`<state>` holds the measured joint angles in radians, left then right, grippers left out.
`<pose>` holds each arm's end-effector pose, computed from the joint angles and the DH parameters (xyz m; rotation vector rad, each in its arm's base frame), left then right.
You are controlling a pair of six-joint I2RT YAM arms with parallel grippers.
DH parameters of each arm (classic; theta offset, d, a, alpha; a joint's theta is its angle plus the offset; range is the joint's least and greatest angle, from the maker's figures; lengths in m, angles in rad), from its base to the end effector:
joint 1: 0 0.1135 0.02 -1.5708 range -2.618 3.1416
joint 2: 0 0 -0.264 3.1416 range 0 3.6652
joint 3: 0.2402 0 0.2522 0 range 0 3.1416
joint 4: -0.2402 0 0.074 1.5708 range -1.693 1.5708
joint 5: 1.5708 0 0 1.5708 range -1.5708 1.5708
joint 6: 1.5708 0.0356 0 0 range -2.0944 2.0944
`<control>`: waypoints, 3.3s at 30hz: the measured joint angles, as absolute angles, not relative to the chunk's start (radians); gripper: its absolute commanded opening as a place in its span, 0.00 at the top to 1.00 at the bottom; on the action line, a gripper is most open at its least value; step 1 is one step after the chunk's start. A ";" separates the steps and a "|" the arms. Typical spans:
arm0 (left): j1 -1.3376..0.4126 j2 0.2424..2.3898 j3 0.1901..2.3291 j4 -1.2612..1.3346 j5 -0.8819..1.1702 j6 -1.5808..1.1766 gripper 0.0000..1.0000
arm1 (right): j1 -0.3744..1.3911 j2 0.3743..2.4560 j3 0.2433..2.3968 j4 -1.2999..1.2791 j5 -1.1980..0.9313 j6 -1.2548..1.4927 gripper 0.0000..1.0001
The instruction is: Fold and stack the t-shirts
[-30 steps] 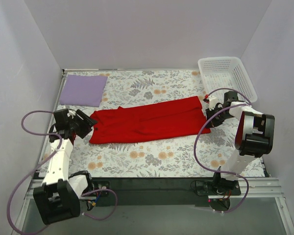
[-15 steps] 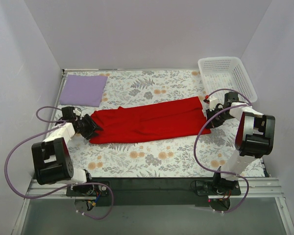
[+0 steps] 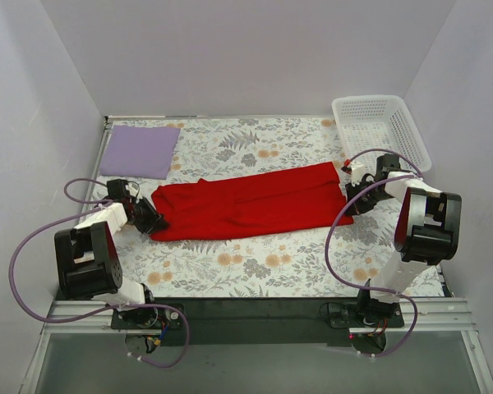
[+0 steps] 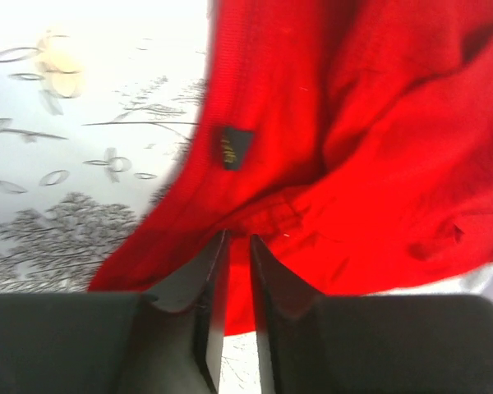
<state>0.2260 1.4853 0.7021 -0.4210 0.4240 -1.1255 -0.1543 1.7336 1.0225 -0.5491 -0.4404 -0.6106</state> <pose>0.2484 0.0421 0.1468 -1.7184 2.3281 -0.7934 0.3185 -0.0342 0.1585 -0.6939 2.5755 0.3978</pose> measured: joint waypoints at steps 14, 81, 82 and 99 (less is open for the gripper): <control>0.224 1.419 0.676 -0.444 0.276 -1.152 0.87 | -0.185 1.723 1.004 -0.546 -0.451 -0.608 0.99; 0.223 0.791 0.580 -0.417 0.393 -1.253 0.39 | 0.632 2.584 2.227 -0.453 -0.671 -0.056 0.57; 0.223 0.790 0.579 -0.416 0.393 -1.253 0.39 | 0.634 2.584 2.227 -0.453 -0.660 -0.058 0.59; 0.223 0.787 0.568 -0.403 0.411 -1.253 0.39 | 0.487 2.508 2.104 -0.452 -0.555 -0.008 0.99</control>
<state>0.2230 0.7868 0.5678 -0.4026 0.4114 -1.2526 0.4873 2.5080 2.1040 -0.4522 -0.5552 -0.0078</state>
